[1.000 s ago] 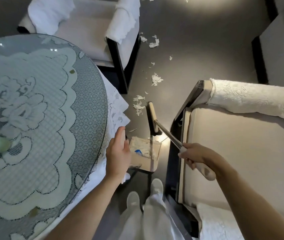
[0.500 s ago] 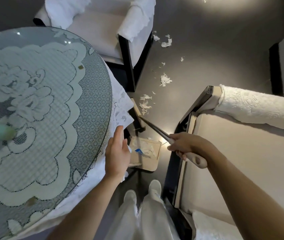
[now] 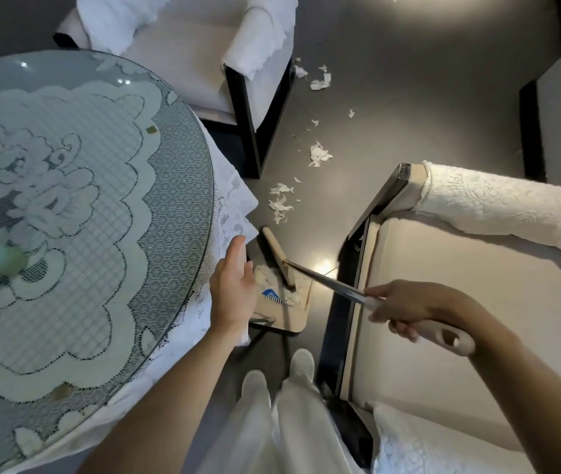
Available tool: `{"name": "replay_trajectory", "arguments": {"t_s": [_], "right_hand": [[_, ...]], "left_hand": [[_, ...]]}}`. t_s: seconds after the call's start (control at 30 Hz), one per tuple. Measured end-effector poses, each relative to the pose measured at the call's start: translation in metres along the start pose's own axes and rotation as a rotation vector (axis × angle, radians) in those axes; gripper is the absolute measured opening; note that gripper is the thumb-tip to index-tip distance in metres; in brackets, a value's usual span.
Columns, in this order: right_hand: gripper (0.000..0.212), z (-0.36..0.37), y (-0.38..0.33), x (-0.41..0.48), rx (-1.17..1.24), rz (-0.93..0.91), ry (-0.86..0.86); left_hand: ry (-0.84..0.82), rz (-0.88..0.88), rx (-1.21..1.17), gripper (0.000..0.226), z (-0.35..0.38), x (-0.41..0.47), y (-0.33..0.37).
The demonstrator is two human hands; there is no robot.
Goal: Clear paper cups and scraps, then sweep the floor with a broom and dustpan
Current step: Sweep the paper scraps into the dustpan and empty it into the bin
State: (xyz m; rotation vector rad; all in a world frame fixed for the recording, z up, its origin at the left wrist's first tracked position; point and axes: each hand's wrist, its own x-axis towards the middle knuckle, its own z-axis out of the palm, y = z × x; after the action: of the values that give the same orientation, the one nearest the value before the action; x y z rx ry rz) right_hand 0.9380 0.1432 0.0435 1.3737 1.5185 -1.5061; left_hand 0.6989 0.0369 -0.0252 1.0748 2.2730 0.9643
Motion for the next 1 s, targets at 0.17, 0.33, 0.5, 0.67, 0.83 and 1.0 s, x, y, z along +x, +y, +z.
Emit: {"name": "replay_trajectory", "arguments": {"t_s": [0.17, 0.33, 0.5, 0.67, 0.83, 1.0], "right_hand": [[0.052, -0.008, 0.01, -0.008, 0.13, -0.018, 0.083], [0.051, 0.001, 0.008, 0.002, 0.017, -0.041, 0.19], [0.051, 0.04, 0.011, 0.012, 0.013, 0.007, 0.133], [0.048, 0.033, 0.021, 0.003, 0.245, 0.042, 0.042], [0.057, -0.004, 0.008, -0.01, 0.254, 0.012, 0.075], [0.057, -0.041, -0.021, -0.006, 0.339, -0.011, 0.183]], "left_hand": [[-0.053, 0.076, 0.037, 0.042, -0.002, -0.011, 0.004], [-0.07, 0.108, 0.041, 0.041, -0.003, -0.011, 0.003], [-0.097, 0.125, 0.06, 0.039, 0.0, 0.005, 0.009], [-0.138, 0.128, 0.066, 0.037, 0.006, 0.017, 0.016], [-0.078, 0.097, 0.008, 0.038, 0.004, 0.021, 0.015], [-0.037, 0.105, -0.021, 0.042, 0.008, 0.057, 0.027]]}}
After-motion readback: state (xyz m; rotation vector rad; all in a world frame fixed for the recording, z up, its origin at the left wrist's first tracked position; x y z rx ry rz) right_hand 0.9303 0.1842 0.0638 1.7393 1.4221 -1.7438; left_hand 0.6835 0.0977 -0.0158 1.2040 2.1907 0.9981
